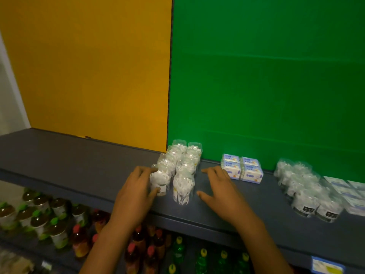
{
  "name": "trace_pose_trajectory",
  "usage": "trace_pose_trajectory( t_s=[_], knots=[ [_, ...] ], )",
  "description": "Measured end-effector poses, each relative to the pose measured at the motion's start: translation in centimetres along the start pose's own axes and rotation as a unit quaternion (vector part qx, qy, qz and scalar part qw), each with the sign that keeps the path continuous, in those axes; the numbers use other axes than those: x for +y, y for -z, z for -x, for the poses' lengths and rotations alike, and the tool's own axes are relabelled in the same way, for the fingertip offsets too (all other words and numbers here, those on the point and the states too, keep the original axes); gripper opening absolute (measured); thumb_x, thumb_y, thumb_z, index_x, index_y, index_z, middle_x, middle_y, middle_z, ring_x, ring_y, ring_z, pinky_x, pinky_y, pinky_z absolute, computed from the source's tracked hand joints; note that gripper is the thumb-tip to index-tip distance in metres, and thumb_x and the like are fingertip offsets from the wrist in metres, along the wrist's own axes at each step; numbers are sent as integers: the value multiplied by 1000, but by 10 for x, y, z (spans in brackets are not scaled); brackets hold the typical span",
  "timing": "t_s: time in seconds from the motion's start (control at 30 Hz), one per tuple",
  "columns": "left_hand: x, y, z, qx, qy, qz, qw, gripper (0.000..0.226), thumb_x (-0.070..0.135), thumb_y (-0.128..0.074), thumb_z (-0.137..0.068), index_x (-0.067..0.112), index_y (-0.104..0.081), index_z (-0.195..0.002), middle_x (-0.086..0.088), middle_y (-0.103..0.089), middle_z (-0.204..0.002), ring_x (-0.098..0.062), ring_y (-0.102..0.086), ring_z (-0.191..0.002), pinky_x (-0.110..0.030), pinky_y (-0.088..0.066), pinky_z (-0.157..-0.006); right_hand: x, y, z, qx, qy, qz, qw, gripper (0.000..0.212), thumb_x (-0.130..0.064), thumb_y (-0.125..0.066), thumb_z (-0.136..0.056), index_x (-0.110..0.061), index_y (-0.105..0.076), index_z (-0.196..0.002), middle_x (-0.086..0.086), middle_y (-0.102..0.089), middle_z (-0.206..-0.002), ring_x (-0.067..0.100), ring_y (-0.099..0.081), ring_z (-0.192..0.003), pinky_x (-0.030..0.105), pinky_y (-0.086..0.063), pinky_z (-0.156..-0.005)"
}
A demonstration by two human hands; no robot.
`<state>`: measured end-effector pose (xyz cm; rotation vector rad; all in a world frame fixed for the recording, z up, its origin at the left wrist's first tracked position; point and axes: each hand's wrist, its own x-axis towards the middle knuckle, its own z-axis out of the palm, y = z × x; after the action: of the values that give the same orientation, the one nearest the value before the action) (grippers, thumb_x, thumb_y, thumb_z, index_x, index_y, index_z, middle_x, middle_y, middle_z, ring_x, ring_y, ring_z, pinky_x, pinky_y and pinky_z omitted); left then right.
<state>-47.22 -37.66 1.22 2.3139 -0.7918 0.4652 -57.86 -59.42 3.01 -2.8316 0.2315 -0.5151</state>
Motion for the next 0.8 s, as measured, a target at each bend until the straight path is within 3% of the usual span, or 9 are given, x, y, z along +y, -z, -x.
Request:
trace_pose_trajectory(
  t_s=[0.27, 0.4, 0.57, 0.7, 0.8],
  knots=[
    [-42, -26, -40, -8, -60, 55, 997, 51, 20, -74, -80, 29, -55, -126, 4, -43, -126, -17, -48, -115, -33, -48, -92, -31, -32, -36, 42, -19, -22, 999, 58, -58, -60, -86, -27, -41, -132, -6, -39, -126, 13, -41, -118, 33, -45, -93],
    [-53, -37, -43, -10, -78, 97, 992, 49, 14, -78, -76, 28, -59, -119, 7, -41, -121, -13, -49, -108, -27, -47, -87, -25, -37, -40, 15, -30, -41, 999, 50, -36, -67, -88, -27, -45, -133, -5, -38, -124, 14, -42, -120, 28, -43, -95],
    [-63, -38, -55, -10, -96, 107, 990, 47, 13, -78, -74, 24, -60, -116, 3, -42, -115, -16, -51, -106, -32, -48, -88, -20, -30, -43, -13, -12, -66, 998, 52, -8, -59, -92, -31, -46, -137, -10, -42, -132, 1, -40, -118, 0, -28, -89],
    [-67, -42, -60, -29, -82, 139, 986, 55, 15, -77, -76, 21, -56, -126, 3, -42, -122, -14, -48, -112, -28, -43, -97, -26, -32, -44, -15, -31, -80, 996, 57, -26, -68, -88, -35, -42, -137, -13, -38, -134, 5, -41, -121, 19, -36, -101],
    [-70, -45, -62, -39, -87, 156, 983, 55, 16, -78, -74, 20, -57, -125, 2, -48, -121, -14, -50, -111, -32, -45, -99, -29, -33, -46, -14, -50, -68, 996, 55, -32, -72, -85, -35, -44, -133, -12, -39, -131, 6, -41, -120, 20, -36, -98]
  ],
)
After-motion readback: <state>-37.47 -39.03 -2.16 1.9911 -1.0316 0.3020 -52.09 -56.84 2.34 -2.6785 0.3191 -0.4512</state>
